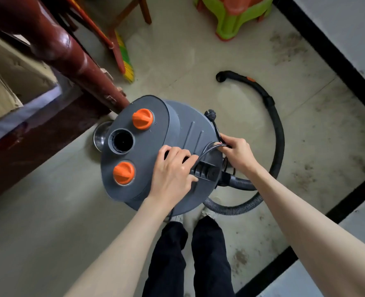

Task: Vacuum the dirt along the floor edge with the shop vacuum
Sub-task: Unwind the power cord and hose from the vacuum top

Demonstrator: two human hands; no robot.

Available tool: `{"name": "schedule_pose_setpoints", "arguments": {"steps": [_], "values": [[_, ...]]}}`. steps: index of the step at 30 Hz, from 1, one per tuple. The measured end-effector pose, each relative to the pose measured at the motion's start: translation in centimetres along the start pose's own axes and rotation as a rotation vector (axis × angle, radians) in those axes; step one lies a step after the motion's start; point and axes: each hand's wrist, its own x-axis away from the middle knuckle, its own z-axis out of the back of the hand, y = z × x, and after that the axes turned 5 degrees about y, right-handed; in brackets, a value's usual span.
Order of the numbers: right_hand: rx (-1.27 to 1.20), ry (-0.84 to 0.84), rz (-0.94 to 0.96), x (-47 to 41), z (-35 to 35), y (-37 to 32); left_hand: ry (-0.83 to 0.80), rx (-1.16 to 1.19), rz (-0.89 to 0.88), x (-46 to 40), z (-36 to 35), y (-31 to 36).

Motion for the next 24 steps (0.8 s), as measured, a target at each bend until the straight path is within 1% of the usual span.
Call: {"name": "schedule_pose_setpoints", "arguments": {"steps": [10,14,18,24], "values": [[0.062,-0.059,0.006,2.6,-1.7,0.6,0.015,-0.003,0.018,4.1,0.2,0.1],[0.098,-0.095,0.024,2.6,-2.7,-0.1,0.025,0.002,0.082,5.4,0.5,0.1],[0.133,-0.116,0.080,2.6,-4.4,-1.6,0.087,-0.014,0.133,6.9,0.9,-0.8],[0.171,-0.134,0.122,1.5,-8.0,-4.9,0.115,-0.033,0.285,8.1,1.5,-3.4]]}}
